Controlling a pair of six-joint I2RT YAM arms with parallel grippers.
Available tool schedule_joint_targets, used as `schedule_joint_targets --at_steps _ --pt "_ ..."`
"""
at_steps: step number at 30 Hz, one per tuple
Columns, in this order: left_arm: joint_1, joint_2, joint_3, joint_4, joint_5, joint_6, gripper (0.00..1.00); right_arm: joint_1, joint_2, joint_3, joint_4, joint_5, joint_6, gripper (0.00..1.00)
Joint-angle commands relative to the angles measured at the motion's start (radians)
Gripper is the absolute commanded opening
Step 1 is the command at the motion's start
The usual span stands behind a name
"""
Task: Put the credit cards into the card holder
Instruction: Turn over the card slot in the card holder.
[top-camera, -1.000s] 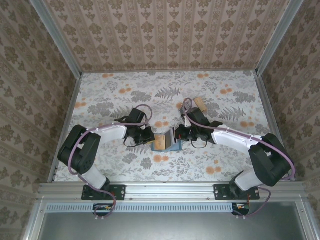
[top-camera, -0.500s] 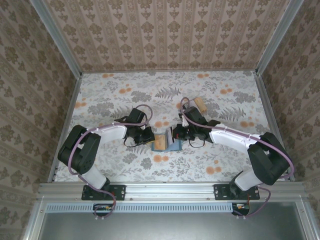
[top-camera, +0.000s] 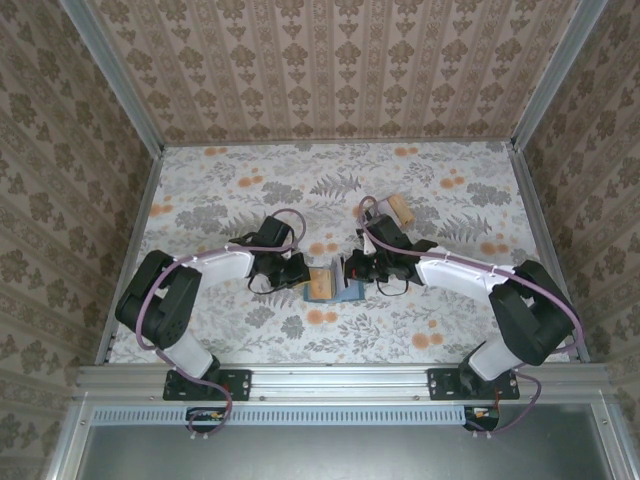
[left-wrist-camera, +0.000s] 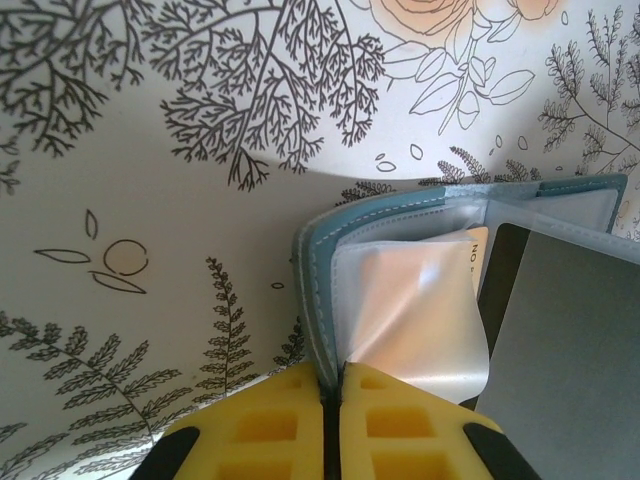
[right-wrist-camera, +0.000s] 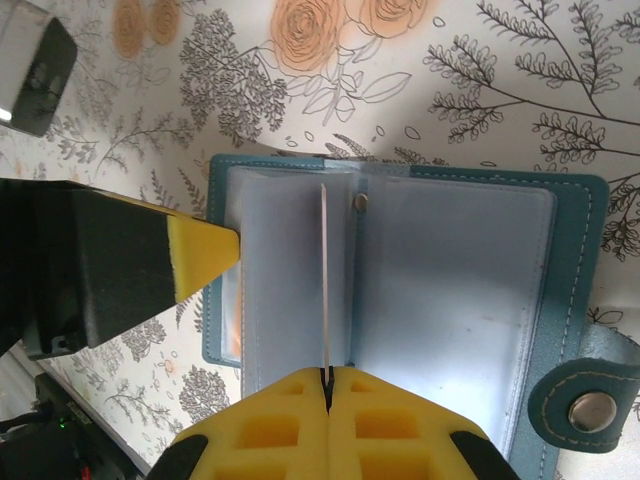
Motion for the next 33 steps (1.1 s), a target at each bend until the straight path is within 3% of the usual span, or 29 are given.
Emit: schedule_joint_targets --at_steps 1,33 --pt "-0.004 -0.025 0.019 -0.001 -0.019 0.006 0.08 0.007 0.007 0.029 -0.02 0.018 0.008 0.01" --pt "-0.004 -0.031 0.027 0.005 -0.017 0.003 0.08 0.015 0.039 0.039 0.022 -0.013 0.028 0.0"
